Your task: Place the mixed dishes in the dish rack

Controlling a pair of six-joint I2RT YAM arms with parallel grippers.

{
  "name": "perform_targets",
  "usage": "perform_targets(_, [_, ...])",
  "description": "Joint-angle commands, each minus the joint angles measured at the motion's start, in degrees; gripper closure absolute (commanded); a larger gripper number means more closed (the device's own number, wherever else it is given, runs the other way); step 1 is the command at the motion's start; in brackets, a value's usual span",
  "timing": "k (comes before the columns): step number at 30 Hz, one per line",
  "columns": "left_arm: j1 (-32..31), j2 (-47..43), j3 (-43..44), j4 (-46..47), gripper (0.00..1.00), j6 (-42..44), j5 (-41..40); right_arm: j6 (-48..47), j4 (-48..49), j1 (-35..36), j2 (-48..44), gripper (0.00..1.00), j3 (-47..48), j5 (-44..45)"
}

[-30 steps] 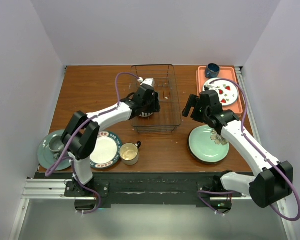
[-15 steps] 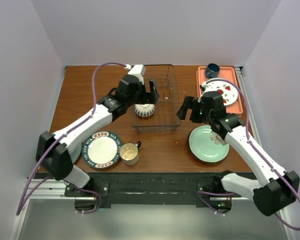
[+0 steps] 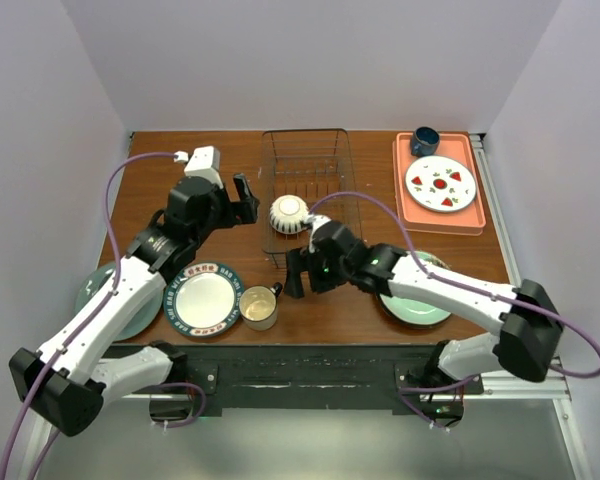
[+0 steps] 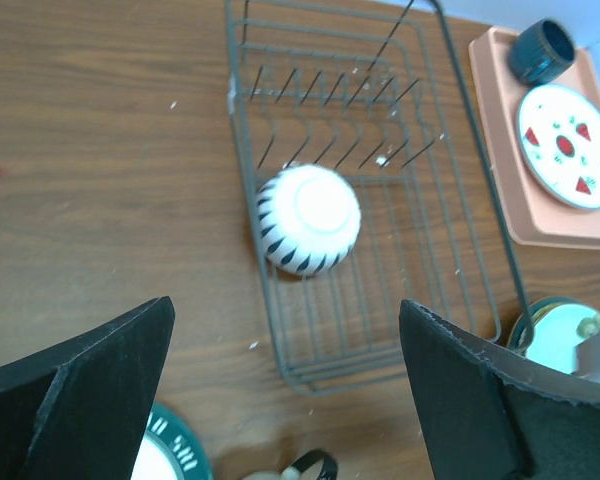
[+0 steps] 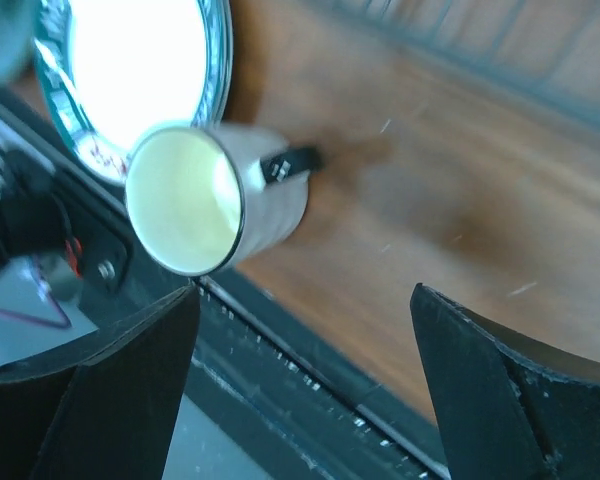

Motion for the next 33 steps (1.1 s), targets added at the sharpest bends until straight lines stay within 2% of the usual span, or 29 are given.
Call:
perform_targets(1, [0.4,-3.4,-3.7,-2.5,0.00,-1.0,-1.6,4.7,-0.1,5.2,4.3,0.12,2.9,5.1])
perform_targets(7, [0.4,-6.5,-5.5,-4.9,0.00,0.0,-2.8,4.5,0.8,9.3,10.3,0.15,6.8,6.3])
perform_targets(16, [0.4,-7.9,-5.4,-6.9,0.00,1.5,-3.2,4.7,-0.9,11.1,18.1,0.20,11.5,8.5])
perform_targets(23, [0.4,-7.8,-4.0,-9.1,0.00,2.6,-3.3,3.0,-3.1,11.2,21.5,0.42,13.2,8.2])
perform_targets(27, [0.4,-7.9,-3.3,-9.3,0.00,3.0,-2.8,2.0,-4.4,11.3,22.2,0.61,13.3,7.4])
perform_targets(29, [0.4,-7.9,-2.9,-9.4,0.00,3.1,-2.4,1.4,-5.2,11.2,21.9,0.81,13.5,7.8])
perform_targets(30, [0.4,-7.9,-2.7,-9.5,0.00,3.5,-2.2,1.2,-5.5,11.2,21.4,0.86,13.4,8.1])
perform_targets(31, [0.4,-7.8,-2.5,-9.5,0.00,3.8,-1.7,1.1,-6.0,11.3,21.1,0.99,13.5,8.4])
perform_targets(33, [0.4,-7.8,-2.0,-9.8,0.00,4.6,-0.8,0.5,-6.4,11.2,19.9,1.00,13.5,8.5])
